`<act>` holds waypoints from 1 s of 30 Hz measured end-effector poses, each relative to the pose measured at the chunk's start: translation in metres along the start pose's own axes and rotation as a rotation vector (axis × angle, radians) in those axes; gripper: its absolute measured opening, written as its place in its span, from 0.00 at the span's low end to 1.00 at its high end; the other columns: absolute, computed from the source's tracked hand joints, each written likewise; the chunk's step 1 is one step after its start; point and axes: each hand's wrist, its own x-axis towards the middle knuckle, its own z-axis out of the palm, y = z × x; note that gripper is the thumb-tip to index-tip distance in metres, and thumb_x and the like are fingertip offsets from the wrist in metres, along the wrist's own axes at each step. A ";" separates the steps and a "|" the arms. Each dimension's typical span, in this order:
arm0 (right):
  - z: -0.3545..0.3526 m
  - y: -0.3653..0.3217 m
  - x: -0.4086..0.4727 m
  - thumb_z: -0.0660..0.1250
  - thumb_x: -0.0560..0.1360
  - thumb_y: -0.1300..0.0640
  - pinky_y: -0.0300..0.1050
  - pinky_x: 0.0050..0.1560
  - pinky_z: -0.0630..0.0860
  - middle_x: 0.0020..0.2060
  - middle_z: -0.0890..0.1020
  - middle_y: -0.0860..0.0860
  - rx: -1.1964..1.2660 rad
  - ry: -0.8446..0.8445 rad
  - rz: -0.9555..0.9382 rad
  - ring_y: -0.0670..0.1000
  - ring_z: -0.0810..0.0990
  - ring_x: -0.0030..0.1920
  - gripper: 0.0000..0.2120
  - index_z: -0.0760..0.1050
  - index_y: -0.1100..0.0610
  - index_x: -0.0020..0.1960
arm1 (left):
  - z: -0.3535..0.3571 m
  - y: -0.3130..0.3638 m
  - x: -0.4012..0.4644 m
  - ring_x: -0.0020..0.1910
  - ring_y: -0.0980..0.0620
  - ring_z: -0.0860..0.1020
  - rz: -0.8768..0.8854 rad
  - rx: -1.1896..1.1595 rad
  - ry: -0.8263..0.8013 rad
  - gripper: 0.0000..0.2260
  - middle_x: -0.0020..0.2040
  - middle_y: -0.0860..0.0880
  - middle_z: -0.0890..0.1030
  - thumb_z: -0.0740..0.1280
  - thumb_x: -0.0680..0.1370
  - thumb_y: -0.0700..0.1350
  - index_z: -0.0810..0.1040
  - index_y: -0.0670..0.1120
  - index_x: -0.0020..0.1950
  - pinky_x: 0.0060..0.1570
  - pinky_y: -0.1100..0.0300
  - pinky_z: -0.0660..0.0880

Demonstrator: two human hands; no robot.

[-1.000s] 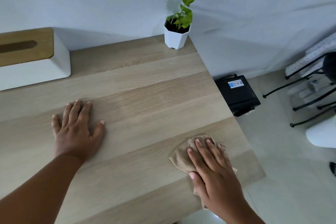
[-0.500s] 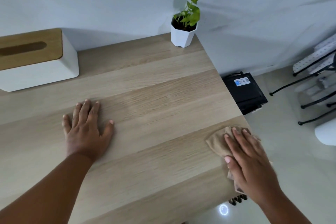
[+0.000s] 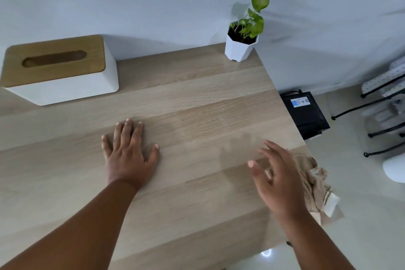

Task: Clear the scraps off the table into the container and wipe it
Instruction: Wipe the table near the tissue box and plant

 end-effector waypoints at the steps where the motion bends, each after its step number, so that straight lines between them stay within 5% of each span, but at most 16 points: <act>1: 0.007 -0.019 0.010 0.61 0.79 0.34 0.53 0.69 0.72 0.73 0.73 0.43 0.069 0.001 0.024 0.47 0.70 0.74 0.25 0.76 0.48 0.68 | -0.001 0.000 0.000 0.84 0.48 0.48 -0.004 -0.003 -0.004 0.36 0.84 0.48 0.56 0.54 0.76 0.66 0.63 0.51 0.81 0.80 0.37 0.44; 8: 0.034 -0.090 0.075 0.71 0.77 0.40 0.49 0.68 0.76 0.66 0.78 0.43 0.495 0.106 0.147 0.41 0.76 0.67 0.25 0.73 0.49 0.70 | -0.005 0.003 0.000 0.84 0.47 0.48 -0.013 -0.023 -0.027 0.36 0.84 0.47 0.56 0.55 0.76 0.65 0.64 0.49 0.81 0.80 0.37 0.44; 12: 0.045 -0.096 0.108 0.72 0.75 0.37 0.50 0.71 0.74 0.70 0.76 0.44 0.577 0.095 0.226 0.43 0.75 0.69 0.31 0.70 0.48 0.74 | -0.004 0.002 0.000 0.84 0.48 0.46 -0.006 -0.010 -0.043 0.37 0.84 0.47 0.56 0.55 0.76 0.65 0.64 0.49 0.81 0.80 0.36 0.44; 19: 0.066 -0.094 0.173 0.75 0.70 0.32 0.37 0.69 0.64 0.78 0.68 0.48 0.573 0.127 0.297 0.45 0.68 0.76 0.45 0.63 0.49 0.80 | -0.006 0.004 0.003 0.84 0.46 0.46 0.008 0.014 -0.070 0.37 0.85 0.46 0.55 0.54 0.76 0.66 0.63 0.49 0.82 0.79 0.35 0.43; 26: 0.072 -0.074 0.245 0.80 0.63 0.33 0.54 0.79 0.64 0.82 0.56 0.51 0.593 0.175 0.344 0.50 0.60 0.81 0.62 0.49 0.51 0.84 | 0.002 -0.003 0.003 0.84 0.45 0.48 0.027 0.050 -0.026 0.37 0.84 0.45 0.57 0.57 0.77 0.66 0.64 0.48 0.82 0.79 0.34 0.47; 30: 0.073 -0.060 0.280 0.82 0.61 0.34 0.52 0.81 0.57 0.83 0.53 0.53 0.603 0.197 0.354 0.51 0.54 0.82 0.67 0.44 0.52 0.84 | 0.002 -0.003 0.002 0.84 0.44 0.48 0.040 0.056 -0.014 0.37 0.84 0.45 0.57 0.58 0.77 0.66 0.63 0.48 0.82 0.79 0.33 0.48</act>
